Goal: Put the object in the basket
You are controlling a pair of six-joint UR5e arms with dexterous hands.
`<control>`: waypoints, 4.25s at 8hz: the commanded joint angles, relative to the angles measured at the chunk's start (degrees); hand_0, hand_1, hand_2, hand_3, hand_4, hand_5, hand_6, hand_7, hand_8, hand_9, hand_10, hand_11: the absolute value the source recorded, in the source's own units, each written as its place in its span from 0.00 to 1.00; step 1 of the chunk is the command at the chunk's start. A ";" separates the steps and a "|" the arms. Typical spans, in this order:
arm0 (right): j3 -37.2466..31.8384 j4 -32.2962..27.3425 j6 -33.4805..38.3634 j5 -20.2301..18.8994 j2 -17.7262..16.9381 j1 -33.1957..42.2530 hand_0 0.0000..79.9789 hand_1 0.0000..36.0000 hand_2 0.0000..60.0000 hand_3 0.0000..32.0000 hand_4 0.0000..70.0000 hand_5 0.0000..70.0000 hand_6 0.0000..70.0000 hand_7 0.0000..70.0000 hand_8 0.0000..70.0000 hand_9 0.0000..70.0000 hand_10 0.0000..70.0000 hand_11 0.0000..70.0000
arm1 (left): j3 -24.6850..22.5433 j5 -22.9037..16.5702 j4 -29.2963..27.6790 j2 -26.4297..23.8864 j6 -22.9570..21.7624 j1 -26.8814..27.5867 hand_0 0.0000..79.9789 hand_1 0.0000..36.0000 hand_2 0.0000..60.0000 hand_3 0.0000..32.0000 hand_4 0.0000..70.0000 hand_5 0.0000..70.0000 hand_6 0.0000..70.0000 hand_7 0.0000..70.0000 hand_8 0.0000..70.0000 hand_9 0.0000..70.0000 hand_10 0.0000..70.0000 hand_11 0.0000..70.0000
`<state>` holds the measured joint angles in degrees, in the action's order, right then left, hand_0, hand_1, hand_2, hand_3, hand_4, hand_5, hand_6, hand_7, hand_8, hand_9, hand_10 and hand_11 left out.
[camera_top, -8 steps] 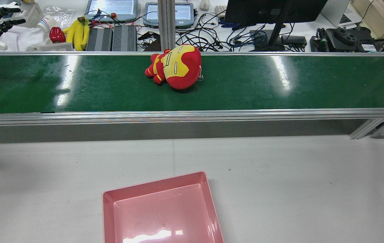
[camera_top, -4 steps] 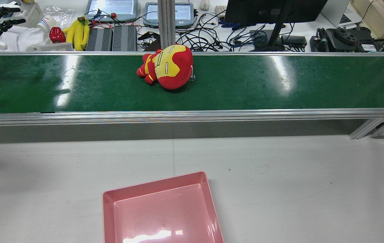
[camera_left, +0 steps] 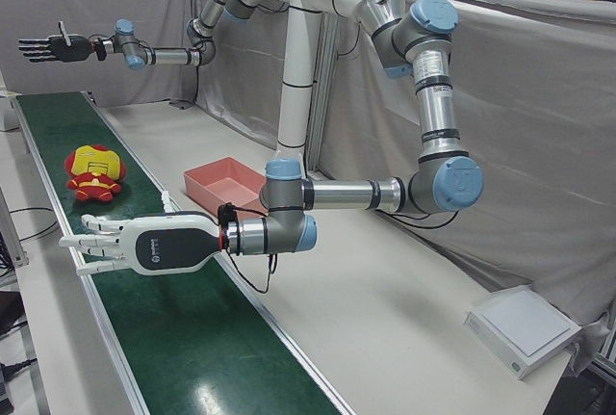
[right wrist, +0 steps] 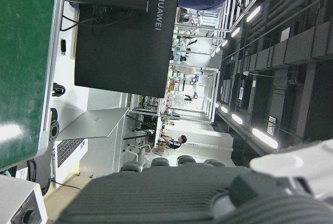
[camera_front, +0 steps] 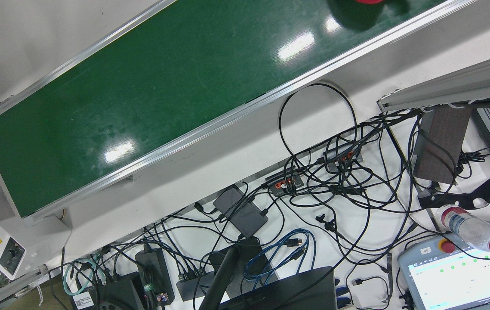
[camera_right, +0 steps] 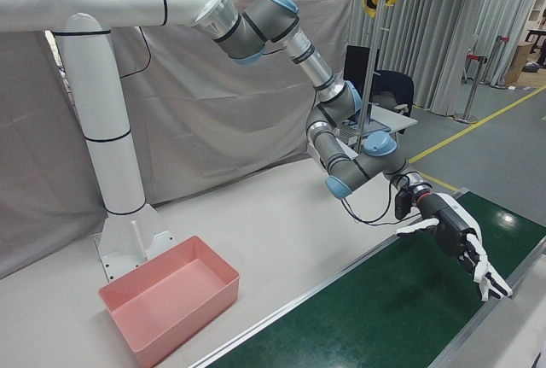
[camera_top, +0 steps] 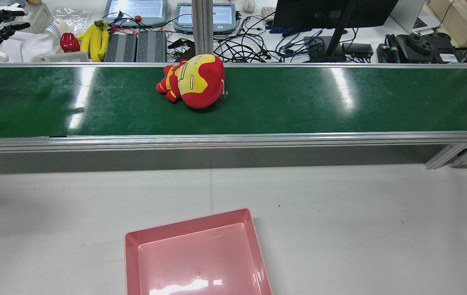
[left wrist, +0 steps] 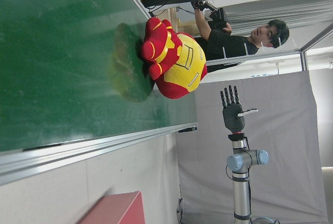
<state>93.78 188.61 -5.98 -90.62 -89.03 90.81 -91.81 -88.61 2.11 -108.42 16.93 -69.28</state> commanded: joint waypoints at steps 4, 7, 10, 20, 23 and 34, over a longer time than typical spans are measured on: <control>-0.09 0.00 0.00 0.00 0.00 -0.02 0.00 0.00 0.00 0.00 0.00 0.00 0.00 0.00 0.00 0.00 0.00 0.00 | -0.04 -0.16 0.09 0.14 -0.05 -0.68 0.71 0.49 0.00 0.00 0.19 0.36 0.07 0.06 0.16 0.24 0.00 0.00; 0.00 0.00 0.00 0.00 0.00 -0.02 0.00 0.00 0.00 0.00 0.00 0.00 0.00 0.00 0.00 0.00 0.00 0.00 | -0.04 -0.16 0.09 0.22 0.56 -0.15 0.79 0.56 0.00 0.00 0.18 0.36 0.07 0.07 0.17 0.26 0.00 0.00; 0.00 0.00 0.00 0.00 0.00 -0.02 0.00 0.00 0.00 0.00 0.00 0.00 0.00 0.00 0.00 0.00 0.00 0.00 | -0.12 -0.07 0.18 0.14 0.48 -0.07 0.79 0.47 0.00 0.00 0.20 0.35 0.07 0.06 0.17 0.27 0.00 0.00; 0.00 0.09 0.00 0.00 0.00 0.07 0.00 0.00 0.00 0.00 0.00 0.00 0.00 0.00 0.00 0.00 0.00 0.00 | -5.47 0.10 10.76 -3.63 11.40 0.37 0.79 0.56 0.00 0.00 0.22 0.36 0.07 0.06 0.16 0.25 0.00 0.00; 0.00 0.00 0.00 0.00 0.00 0.07 0.00 0.00 0.00 0.00 0.00 0.00 0.00 0.00 0.00 0.00 0.00 0.00 | -5.84 0.28 15.37 -4.08 18.40 2.47 0.79 0.53 0.00 0.00 0.21 0.34 0.07 0.05 0.15 0.24 0.00 0.00; 0.00 0.09 0.00 0.00 0.00 -0.02 0.00 0.00 0.00 0.00 0.00 0.00 0.00 0.00 0.00 0.00 0.00 0.00 | -5.75 0.45 18.35 -6.18 24.89 7.40 0.79 0.38 0.00 0.00 0.20 0.33 0.07 0.06 0.17 0.26 0.00 0.00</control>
<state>93.78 188.65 -5.98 -90.62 -89.03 90.79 -97.69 -88.33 18.30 -113.26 38.77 -61.90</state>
